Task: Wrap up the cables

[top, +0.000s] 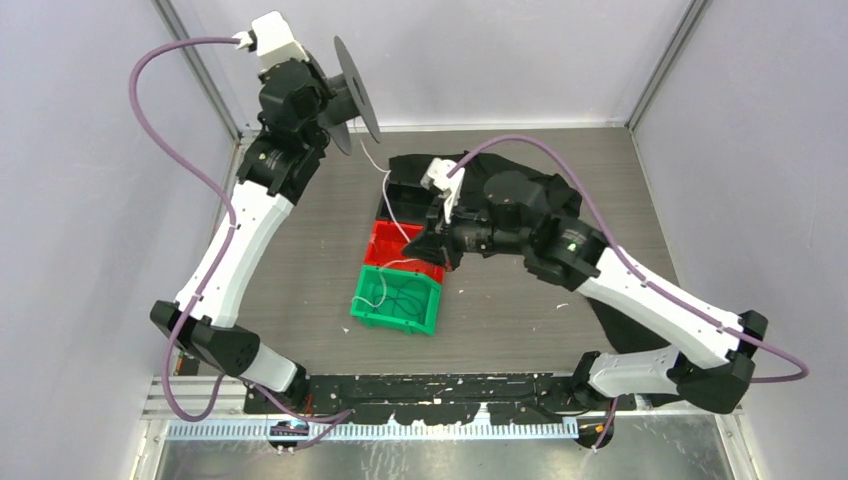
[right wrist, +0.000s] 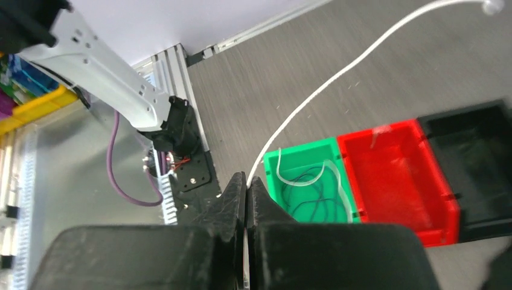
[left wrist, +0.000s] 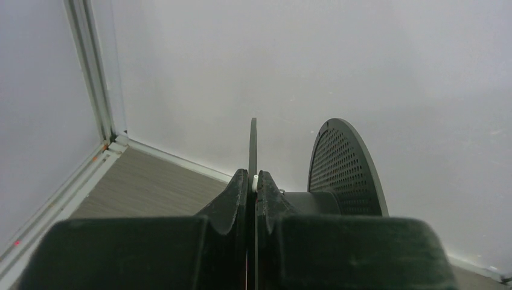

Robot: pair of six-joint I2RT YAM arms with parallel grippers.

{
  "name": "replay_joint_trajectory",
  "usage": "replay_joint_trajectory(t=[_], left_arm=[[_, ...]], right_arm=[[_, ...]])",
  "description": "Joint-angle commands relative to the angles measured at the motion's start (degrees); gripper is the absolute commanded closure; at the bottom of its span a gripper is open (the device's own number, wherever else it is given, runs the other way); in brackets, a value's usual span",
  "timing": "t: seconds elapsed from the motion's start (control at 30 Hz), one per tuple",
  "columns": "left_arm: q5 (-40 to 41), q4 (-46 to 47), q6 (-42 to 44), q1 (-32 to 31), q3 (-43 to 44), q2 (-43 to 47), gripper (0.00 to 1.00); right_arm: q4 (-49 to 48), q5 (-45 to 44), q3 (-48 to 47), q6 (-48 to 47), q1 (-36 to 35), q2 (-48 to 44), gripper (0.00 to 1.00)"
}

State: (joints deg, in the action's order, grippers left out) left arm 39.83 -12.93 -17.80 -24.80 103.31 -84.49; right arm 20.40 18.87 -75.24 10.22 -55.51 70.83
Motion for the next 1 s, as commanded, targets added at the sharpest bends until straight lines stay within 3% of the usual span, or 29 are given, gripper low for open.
replay_joint_trajectory(t=[0.0,0.1,0.3,0.53,0.7,0.97], left_arm=[[0.9,7.6,11.0,-2.5,5.2,-1.6,0.99],[-4.7,2.6,16.3,-3.5,7.6,-3.7,0.99],[-24.7,-16.9,21.6,-3.4,15.5,-7.6,0.99],[-43.5,-24.8,24.5,-3.8,11.2,-4.8,0.99],[-52.1,-29.8,30.1,-4.2,5.5,-1.7,1.00],[-63.3,-37.8,35.9,-4.2,1.4,4.3,0.99]], right_arm=[[13.7,1.1,-10.7,-13.0,-0.1,-3.4,1.00],[16.1,-2.0,-15.5,-19.1,-0.1,-4.0,1.00],[16.2,-12.8,-21.7,-27.0,-0.1,-4.3,1.00],[13.0,-18.1,-22.1,-31.6,1.2,-3.7,1.00],[7.6,-18.1,-18.6,-31.5,4.8,-3.5,1.00],[2.7,-11.2,-13.6,-22.2,18.8,-1.8,1.00]])
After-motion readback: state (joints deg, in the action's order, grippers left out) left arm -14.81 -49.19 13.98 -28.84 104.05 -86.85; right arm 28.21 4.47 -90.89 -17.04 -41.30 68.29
